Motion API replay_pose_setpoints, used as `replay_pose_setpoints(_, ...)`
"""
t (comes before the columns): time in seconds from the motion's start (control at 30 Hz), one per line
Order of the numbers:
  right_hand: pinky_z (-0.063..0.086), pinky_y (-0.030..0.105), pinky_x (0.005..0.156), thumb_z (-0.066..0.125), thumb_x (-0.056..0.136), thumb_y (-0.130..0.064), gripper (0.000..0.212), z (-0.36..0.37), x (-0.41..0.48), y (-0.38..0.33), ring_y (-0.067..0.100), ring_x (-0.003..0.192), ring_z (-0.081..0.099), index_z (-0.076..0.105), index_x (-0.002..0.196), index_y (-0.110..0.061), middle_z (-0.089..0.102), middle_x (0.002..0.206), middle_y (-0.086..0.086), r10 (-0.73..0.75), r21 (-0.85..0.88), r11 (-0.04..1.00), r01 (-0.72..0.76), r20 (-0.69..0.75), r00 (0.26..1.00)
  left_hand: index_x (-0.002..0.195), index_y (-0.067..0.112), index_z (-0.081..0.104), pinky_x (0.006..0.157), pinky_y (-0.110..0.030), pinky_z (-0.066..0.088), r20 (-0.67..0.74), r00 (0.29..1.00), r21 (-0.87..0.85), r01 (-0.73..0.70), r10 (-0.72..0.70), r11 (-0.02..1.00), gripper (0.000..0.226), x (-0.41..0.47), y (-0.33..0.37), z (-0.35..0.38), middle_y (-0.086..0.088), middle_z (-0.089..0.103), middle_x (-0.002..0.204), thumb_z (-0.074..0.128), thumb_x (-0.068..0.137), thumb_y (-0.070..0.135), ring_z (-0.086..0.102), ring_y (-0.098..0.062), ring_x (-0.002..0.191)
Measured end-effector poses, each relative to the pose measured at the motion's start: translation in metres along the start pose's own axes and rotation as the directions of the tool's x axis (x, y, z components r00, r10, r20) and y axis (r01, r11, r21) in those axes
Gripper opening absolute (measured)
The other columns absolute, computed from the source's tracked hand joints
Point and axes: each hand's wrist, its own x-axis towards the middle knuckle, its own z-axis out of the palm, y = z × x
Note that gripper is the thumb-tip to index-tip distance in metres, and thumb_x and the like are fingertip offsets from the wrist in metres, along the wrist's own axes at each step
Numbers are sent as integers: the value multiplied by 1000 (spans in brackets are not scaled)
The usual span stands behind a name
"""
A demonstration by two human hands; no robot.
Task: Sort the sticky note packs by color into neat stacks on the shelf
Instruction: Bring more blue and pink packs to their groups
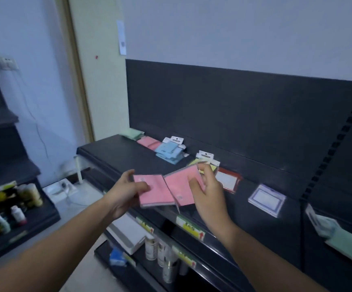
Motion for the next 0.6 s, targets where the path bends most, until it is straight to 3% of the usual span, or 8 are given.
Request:
replay_pose_setpoints(0.07, 52, 44, 79, 50, 93, -13, 24, 23, 7, 1, 8, 83, 62, 48, 102, -36, 62, 86, -13, 22, -24, 999, -22, 0, 1000, 118, 16, 39, 52, -31, 55, -16, 1000, 6, 8, -8, 1000, 51, 13, 3, -21, -7, 57, 101, 58, 81, -13, 61, -23, 78)
replay_pose_setpoints(0.13, 53, 44, 81, 49, 94, -14, 28, 40, 17, 4, 8, 86, 62, 46, 106, -38, 60, 88, -18, 45, -35, 998, -45, -9, 999, 107, 13, 44, 54, -31, 52, -28, 1000, 24, -1, 2, 1000, 39, 28, 4, -37, -8, 58, 95, 58, 80, -13, 60, -22, 76)
replay_pose_setpoints(0.3, 56, 47, 75, 48, 94, -12, 32, 69, 60, 28, 15, 86, 66, 42, 104, -41, 66, 96, -6, 109, -17, 994, -110, -34, 993, 79, 12, 46, 45, -25, 45, -140, 990, 5, -28, 28, 1000, 22, 79, 2, -58, -8, 60, 73, 59, 84, -5, 59, -18, 62)
replay_pose_setpoints(0.4, 55, 48, 76, 48, 92, -8, 40, 90, 95, 50, 18, 91, 66, 39, 96, -48, 66, 104, 1, 137, -10, 990, -138, -28, 990, 63, 12, 44, 47, -22, 42, -202, 979, -6, 2, -4, 1000, 29, 119, 1, -66, -6, 56, 58, 59, 85, -2, 54, -16, 51)
replay_pose_setpoints(0.47, 54, 50, 77, 50, 89, -6, 47, 103, 122, 65, 21, 95, 65, 37, 91, -51, 65, 111, 6, 161, -1, 987, -161, -39, 986, 65, 11, 44, 42, -19, 43, -250, 968, -15, 31, -34, 999, 28, 146, 6, -70, -8, 53, 61, 59, 85, -3, 52, -18, 54)
replay_pose_setpoints(0.6, 54, 42, 70, 55, 82, 0, 44, 127, 180, 85, 24, 77, 60, 37, 90, -40, 63, 105, 16, 189, 18, 982, -188, -73, 979, 77, 11, 42, 38, -19, 44, -283, 957, -10, 53, -53, 999, 22, 199, 27, -78, -9, 52, 70, 56, 87, -3, 53, -19, 60)
